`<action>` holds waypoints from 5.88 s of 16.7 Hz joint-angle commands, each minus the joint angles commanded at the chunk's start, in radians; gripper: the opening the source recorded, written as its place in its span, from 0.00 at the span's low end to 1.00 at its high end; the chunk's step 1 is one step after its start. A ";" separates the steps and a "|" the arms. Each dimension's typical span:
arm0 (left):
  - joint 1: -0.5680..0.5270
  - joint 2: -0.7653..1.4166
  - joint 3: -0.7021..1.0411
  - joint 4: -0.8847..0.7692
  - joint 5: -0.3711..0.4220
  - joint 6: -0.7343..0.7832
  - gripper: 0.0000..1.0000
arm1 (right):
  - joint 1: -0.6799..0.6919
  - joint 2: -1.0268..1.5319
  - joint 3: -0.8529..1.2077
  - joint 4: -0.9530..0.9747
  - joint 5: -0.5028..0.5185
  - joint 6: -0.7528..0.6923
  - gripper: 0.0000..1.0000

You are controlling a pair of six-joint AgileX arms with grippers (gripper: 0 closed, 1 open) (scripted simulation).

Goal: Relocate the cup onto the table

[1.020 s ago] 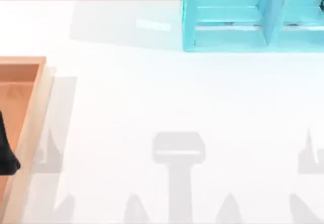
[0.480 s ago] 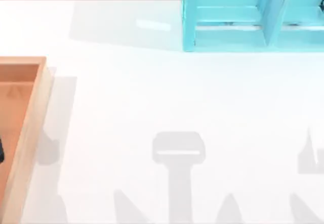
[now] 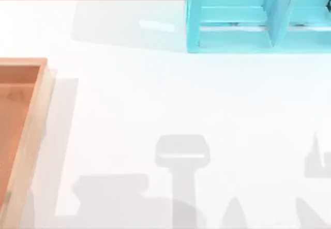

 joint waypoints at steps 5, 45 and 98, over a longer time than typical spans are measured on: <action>0.056 0.335 0.268 -0.263 -0.001 0.059 1.00 | 0.000 0.000 0.000 0.000 0.000 0.000 1.00; 0.078 0.524 0.042 0.066 -0.001 0.082 0.00 | 0.000 0.000 0.000 0.000 0.000 0.000 1.00; -0.703 1.228 1.488 -0.675 0.003 -0.689 0.00 | 0.000 0.000 0.000 0.000 0.000 0.000 1.00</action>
